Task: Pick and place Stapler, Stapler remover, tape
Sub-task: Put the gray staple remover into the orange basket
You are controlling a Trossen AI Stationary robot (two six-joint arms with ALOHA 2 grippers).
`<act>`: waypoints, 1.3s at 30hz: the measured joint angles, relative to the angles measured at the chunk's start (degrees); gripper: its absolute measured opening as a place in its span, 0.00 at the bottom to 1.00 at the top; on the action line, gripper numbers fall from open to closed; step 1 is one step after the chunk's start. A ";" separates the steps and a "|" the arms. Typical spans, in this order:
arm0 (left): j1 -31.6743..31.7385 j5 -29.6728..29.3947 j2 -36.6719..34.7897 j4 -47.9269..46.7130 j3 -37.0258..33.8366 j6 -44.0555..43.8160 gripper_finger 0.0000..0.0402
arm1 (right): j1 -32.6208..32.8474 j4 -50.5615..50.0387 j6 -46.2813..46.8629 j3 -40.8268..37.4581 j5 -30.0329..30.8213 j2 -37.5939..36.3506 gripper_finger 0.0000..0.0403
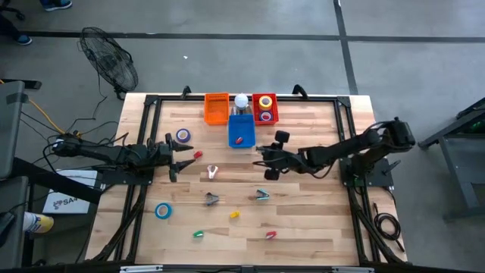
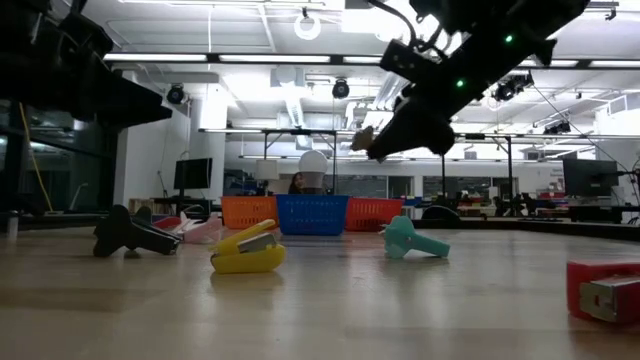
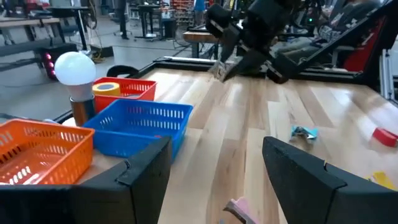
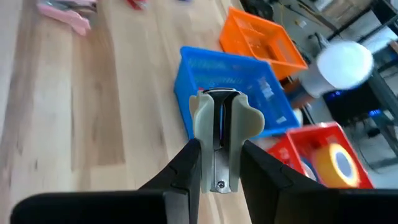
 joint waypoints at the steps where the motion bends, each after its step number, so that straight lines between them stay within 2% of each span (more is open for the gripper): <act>1: 0.00 -0.02 0.39 0.68 0.02 0.54 0.61 | -0.29 2.26 -1.15 0.00 -1.16 0.96 0.19; 7: 0.00 0.37 5.84 10.12 0.13 8.16 0.61 | -3.08 15.58 -6.39 1.54 -6.40 7.10 0.19; 15: 0.02 -0.66 20.68 25.14 1.45 14.69 0.61 | -6.67 19.12 -8.71 10.32 -16.00 13.83 0.19; 18: 0.03 -2.67 26.90 25.03 4.79 16.13 0.61 | -7.54 19.03 -9.50 14.15 -19.75 16.63 0.19; 25: 0.06 -5.99 39.72 24.70 11.36 18.38 0.61 | -8.15 13.88 -9.53 20.70 -21.94 19.03 0.19; 32: 0.04 -8.63 49.55 24.57 17.54 21.53 0.61 | -8.10 13.67 -9.23 21.89 -25.02 19.03 0.19; 39: 0.07 -8.98 56.03 22.90 21.70 22.41 0.61 | -7.94 12.77 -9.14 21.79 -25.43 19.05 0.19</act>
